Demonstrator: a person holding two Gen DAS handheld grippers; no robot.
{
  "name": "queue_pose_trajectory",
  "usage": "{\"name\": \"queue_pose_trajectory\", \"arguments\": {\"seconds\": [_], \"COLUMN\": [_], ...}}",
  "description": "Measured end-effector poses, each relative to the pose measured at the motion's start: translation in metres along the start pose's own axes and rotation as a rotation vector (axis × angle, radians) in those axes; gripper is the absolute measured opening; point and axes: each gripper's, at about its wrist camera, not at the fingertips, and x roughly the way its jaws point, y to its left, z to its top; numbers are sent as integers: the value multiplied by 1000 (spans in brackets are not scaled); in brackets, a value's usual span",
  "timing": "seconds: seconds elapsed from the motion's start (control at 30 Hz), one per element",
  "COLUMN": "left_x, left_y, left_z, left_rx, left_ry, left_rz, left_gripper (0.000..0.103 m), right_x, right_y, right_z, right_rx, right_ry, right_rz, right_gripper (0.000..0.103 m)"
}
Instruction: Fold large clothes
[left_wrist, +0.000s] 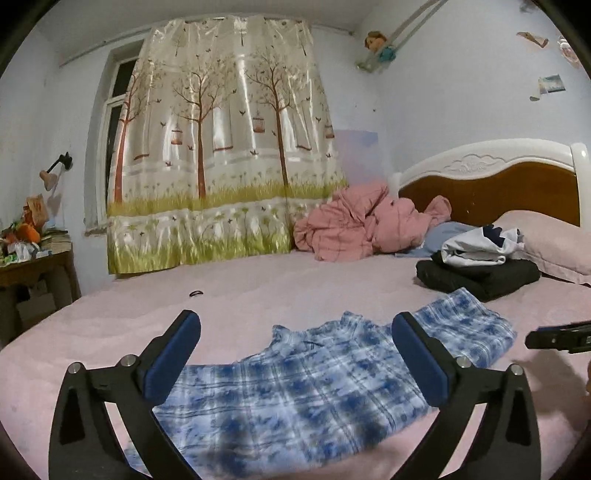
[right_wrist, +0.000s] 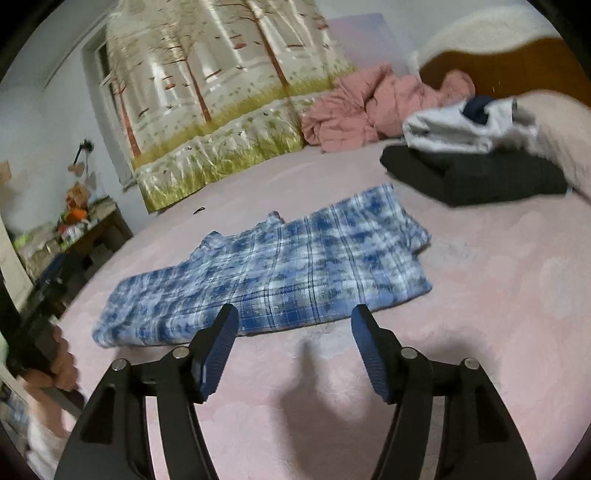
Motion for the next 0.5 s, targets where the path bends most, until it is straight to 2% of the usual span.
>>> {"name": "queue_pose_trajectory", "arguments": {"seconds": [0.07,0.17,0.2,0.23,0.3,0.4,0.47,0.5], "left_x": [11,31,31,30,27,28,29,30], "left_y": [-2,0,4,8,16,27,35,38], "left_z": [-18,-33,-32,-32,-34,-38,-40,-41], "left_rx": [-13,-39,-57,-76,-115,-168,-205,-220], "left_ry": [-9,87,90,82,74,93,106,111], "left_rz": [23,42,40,40,66,88,99,103], "left_gripper": [103,103,103,103,103,103,103,103], "right_x": [9,22,30,36,50,59,70,77], "right_y": [-7,-15,-22,-27,-35,-39,-49,-59], "right_z": [-1,-4,-5,-7,-7,-1,6,10], "right_rx": [20,54,92,128,177,223,300,363], "right_ry": [14,48,72,97,142,137,148,146], "right_rz": [-7,-36,-37,-65,-179,-126,-52,-47], "right_gripper": [70,70,70,70,70,70,70,69]}}
